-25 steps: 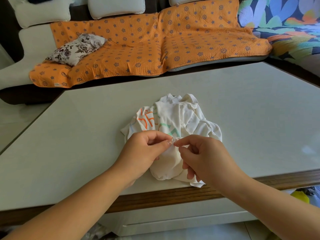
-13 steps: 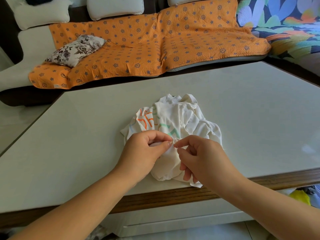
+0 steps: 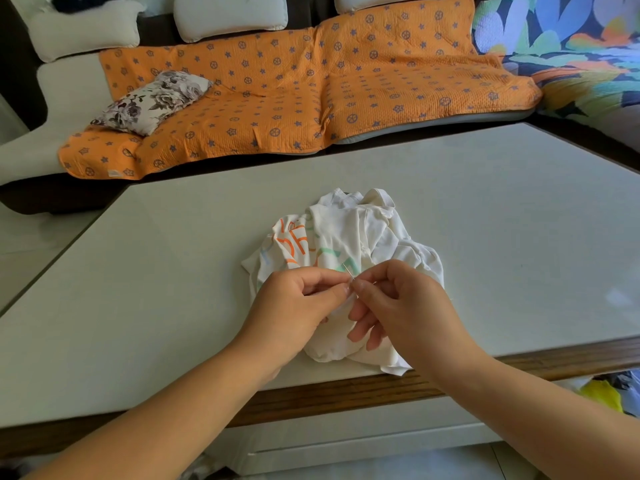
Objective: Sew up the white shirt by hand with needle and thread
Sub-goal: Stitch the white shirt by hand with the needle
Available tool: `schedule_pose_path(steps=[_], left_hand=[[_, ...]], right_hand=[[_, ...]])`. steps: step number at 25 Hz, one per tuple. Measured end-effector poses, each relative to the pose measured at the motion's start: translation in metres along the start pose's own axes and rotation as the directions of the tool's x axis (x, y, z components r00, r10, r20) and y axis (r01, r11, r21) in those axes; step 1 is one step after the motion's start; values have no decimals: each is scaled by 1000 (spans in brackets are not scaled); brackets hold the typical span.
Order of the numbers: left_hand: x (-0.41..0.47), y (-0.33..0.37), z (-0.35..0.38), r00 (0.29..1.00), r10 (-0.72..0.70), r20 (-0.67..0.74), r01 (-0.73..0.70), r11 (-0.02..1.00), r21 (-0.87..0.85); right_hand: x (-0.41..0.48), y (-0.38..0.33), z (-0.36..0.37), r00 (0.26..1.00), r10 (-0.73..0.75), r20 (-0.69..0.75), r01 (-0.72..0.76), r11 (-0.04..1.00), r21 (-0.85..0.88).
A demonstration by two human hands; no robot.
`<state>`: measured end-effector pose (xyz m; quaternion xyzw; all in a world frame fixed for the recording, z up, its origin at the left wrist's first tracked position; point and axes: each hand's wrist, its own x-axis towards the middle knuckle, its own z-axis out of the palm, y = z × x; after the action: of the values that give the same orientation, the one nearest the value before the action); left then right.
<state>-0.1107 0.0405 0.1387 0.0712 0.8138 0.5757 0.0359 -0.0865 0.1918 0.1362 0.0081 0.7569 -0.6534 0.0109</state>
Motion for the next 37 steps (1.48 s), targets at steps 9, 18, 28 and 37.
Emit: schedule_pose_path(steps=[9,18,28,37], left_hand=[[1,-3,0,987,159,30,-161,956,246],[3,-2,-5,998,39,47,-45,989,142],[3,-3,-7,992,-105,70,104,994,22],[4,-5,-10,988,-135,76,135,991,12]], right_hand=[[5,-12,-9,993,97,63,-93,993,-67],[36,-35,-57,991,128,28,-116,753,647],[52,-19,-74,920,-174,-352,186,983,1],[44,-12,-70,899,-377,-225,225,836,-501]])
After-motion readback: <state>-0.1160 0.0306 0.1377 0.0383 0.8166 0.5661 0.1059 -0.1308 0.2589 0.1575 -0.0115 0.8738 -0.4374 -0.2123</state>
